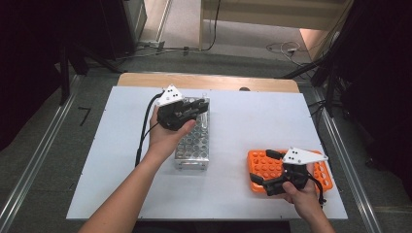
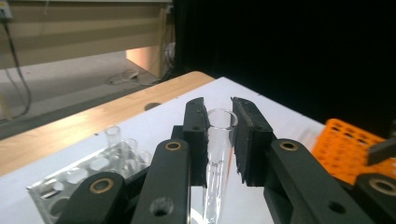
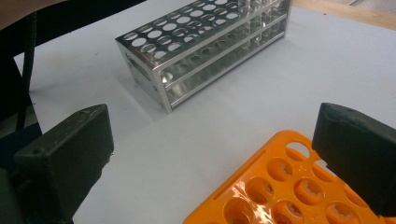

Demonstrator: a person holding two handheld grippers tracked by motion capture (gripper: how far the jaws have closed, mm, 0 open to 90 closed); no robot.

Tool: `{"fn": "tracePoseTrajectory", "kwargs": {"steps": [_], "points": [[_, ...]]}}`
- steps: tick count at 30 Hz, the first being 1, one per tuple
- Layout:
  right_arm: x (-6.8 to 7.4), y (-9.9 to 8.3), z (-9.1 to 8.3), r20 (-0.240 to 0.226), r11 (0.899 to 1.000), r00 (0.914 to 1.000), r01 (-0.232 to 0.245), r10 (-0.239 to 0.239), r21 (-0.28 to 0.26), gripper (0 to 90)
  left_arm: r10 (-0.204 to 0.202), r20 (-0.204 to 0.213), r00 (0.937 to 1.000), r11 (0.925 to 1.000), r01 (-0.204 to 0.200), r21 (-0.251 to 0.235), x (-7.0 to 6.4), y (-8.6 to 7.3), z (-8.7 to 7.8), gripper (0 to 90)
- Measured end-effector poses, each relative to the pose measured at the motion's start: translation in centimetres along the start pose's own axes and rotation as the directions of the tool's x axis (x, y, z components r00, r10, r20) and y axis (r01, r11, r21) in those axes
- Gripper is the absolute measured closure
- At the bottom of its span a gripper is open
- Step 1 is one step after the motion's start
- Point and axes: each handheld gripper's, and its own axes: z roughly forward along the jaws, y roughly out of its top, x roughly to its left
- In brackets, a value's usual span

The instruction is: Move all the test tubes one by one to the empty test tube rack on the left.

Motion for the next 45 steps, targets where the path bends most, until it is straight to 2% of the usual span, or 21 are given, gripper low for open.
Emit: {"fn": "tracePoseTrajectory", "kwargs": {"steps": [10, 21, 27, 34, 39, 45], "points": [[-0.3, -0.2, -0.1, 0.007, 1.0, 1.0, -0.004, 0.004, 0.003, 0.0, 0.006, -0.074, 0.9973, 1.0, -0.005, 0.007, 1.1, -0.8, 2.2, 75.0], [-0.4, -0.3, -0.2, 0.006, 1.0, 1.0, -0.006, 0.006, 0.005, 0.0, 0.026, -0.109, 0.9937, 0.9988, -0.021, 0.043, 1.2, -2.3, 3.4, 75.0], [-0.4, -0.3, -0.2, 0.009, 1.0, 1.0, -0.005, 0.004, 0.005, 0.0, 0.037, -0.108, 0.9935, 0.9971, -0.029, 0.071, 1.1, -3.0, 3.8, 74.9], [-0.4, -0.3, -0.1, 0.014, 1.0, 0.9999, -0.005, 0.005, 0.007, 0.0, 0.052, -0.099, 0.9937, 0.9913, -0.04, 0.125, 1.0, -3.7, 4.3, 74.7], [-0.4, -0.3, -0.1, 0.012, 1.0, 0.9999, -0.003, 0.003, 0.009, 0.0, 0.038, -0.094, 0.9948, 0.9889, -0.024, 0.147, 1.2, -4.0, 4.5, 74.5], [-0.4, -0.3, -0.1, 0.01, 1.0, 0.9999, -0.002, 0.002, 0.011, 0.0, 0.033, -0.076, 0.9966, 0.982, -0.018, 0.188, 1.3, -4.3, 4.7, 73.9]]}}
